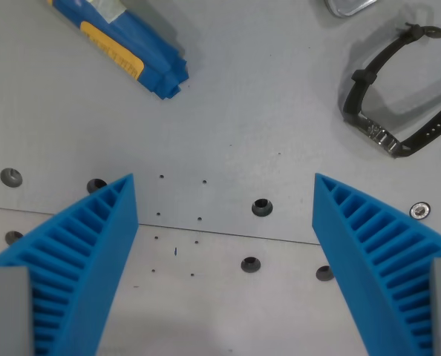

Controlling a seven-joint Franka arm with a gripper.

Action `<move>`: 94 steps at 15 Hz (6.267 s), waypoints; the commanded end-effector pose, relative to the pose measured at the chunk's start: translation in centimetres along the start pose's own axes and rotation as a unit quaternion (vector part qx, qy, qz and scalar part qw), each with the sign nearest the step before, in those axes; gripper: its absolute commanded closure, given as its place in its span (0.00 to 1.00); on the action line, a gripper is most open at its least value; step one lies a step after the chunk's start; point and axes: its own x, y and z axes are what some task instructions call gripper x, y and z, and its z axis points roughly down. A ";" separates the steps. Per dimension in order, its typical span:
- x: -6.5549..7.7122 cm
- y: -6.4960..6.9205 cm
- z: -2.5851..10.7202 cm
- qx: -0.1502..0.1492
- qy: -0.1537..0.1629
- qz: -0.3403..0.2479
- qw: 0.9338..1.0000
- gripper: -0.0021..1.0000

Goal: Move above the blue bag

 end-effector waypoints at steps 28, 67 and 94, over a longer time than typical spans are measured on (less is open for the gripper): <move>2.6 -3.5 3.8 -0.003 0.017 -0.247 0.969 0.00; 7.9 -9.0 10.7 -0.017 0.008 -0.380 0.925 0.00; 7.9 -9.0 10.7 -0.017 0.008 -0.380 0.925 0.00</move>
